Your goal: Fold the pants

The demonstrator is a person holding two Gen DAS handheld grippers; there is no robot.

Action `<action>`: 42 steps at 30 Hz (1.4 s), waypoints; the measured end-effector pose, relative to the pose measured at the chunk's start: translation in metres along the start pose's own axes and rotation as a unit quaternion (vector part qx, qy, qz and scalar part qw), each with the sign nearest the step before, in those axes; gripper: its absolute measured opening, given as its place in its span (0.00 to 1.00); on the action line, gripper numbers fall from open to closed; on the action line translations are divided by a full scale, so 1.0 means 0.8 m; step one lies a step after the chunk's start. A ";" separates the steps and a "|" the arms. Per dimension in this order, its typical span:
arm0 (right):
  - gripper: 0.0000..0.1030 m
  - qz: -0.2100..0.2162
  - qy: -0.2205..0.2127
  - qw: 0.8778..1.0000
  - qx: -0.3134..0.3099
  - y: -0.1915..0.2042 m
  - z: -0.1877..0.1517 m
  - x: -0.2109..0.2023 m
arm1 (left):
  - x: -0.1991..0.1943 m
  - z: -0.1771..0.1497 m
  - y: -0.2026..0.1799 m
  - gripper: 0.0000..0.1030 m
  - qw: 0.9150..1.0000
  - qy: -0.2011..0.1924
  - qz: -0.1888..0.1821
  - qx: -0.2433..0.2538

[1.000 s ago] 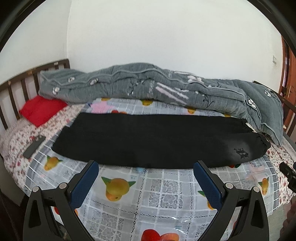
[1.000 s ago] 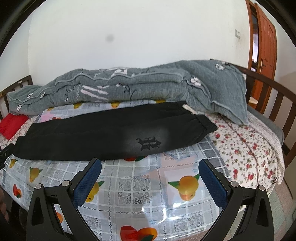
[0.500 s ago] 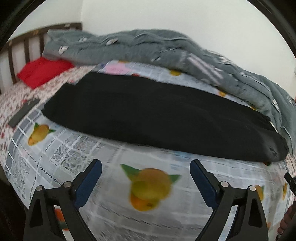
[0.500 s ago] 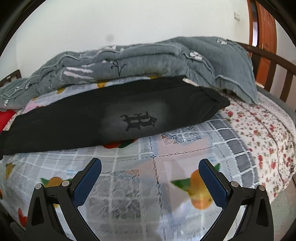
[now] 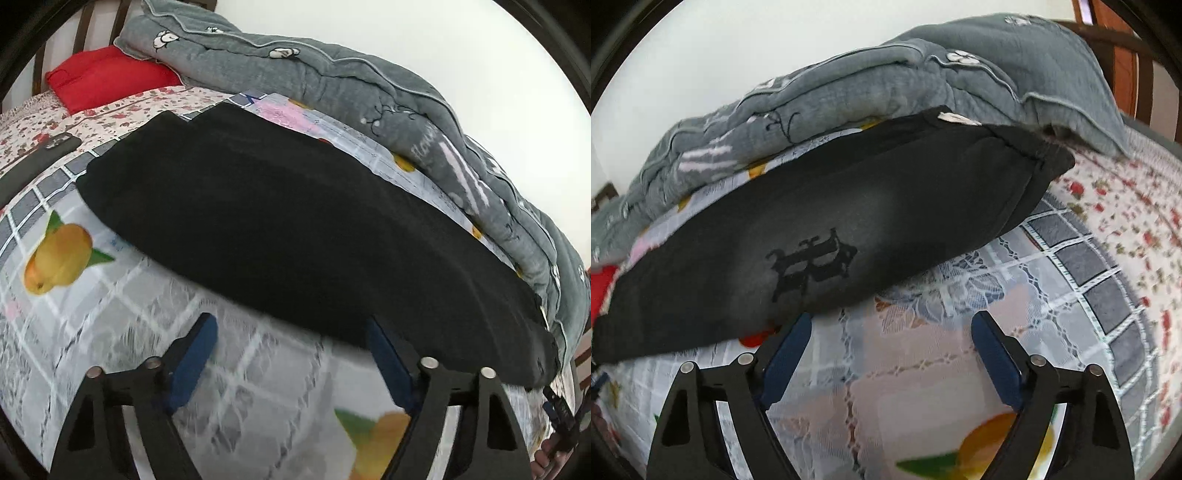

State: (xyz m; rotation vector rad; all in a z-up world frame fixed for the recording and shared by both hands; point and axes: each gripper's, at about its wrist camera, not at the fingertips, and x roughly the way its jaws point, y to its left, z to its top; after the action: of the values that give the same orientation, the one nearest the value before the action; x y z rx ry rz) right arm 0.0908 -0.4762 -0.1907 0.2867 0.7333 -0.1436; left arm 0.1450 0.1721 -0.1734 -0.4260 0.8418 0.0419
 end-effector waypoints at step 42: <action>0.08 -0.005 -0.090 0.993 -0.080 0.140 0.209 0.109 | 0.073 0.200 -0.094 0.07 0.984 -0.124 0.068 0.105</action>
State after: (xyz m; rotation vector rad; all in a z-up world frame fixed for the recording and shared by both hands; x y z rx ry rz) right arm 0.2870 -0.4239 -0.1085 0.1163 0.5630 -0.1172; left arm 0.3139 0.1567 -0.0957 -0.1601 0.6213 0.1295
